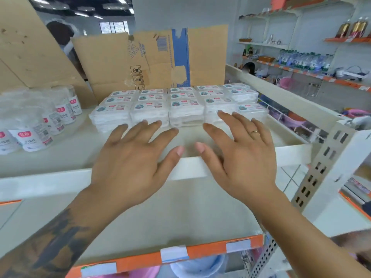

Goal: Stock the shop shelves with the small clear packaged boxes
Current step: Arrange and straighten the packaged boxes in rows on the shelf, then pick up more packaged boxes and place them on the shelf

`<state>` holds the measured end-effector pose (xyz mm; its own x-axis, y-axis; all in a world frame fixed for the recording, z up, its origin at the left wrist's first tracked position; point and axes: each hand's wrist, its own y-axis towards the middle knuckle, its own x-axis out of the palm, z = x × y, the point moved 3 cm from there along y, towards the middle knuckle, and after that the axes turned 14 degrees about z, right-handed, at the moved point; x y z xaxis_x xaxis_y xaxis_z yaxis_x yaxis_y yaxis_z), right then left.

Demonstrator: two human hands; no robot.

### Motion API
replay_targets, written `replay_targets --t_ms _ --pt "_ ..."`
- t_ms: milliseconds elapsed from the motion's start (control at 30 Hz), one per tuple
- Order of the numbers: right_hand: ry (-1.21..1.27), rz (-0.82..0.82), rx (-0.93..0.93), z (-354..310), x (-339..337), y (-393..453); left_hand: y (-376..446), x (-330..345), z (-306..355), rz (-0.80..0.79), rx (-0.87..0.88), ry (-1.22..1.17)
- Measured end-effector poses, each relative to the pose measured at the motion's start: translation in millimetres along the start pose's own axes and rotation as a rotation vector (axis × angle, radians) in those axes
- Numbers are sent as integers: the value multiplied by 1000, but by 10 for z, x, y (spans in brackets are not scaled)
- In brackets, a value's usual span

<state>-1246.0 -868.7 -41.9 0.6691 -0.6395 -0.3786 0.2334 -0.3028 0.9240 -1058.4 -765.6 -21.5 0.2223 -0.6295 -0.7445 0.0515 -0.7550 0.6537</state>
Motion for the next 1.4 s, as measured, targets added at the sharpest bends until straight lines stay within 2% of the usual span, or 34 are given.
replay_targets --t_ms 100,233,467,633,933,1400 --pt "5 47 14 -70 -24 -216 -8 33 23 78 -1 15" --pt "-1 -55 48 -225 -189 -511 -245 40 84 151 8 -32" --pt "-1 -145 62 -786 -609 -977 -1128 -80 61 171 21 -234" --pt "105 -190 66 -1762 -737 -1320 -2144 -342 -535 35 -97 -225" --pt "329 -291 -26 -3930 -701 -1861 -4064 -991 -2028 -108 -310 3" --pt "604 -456 -288 -6422 -258 -2272 -5724 -1820 -3677 -194 -694 252"
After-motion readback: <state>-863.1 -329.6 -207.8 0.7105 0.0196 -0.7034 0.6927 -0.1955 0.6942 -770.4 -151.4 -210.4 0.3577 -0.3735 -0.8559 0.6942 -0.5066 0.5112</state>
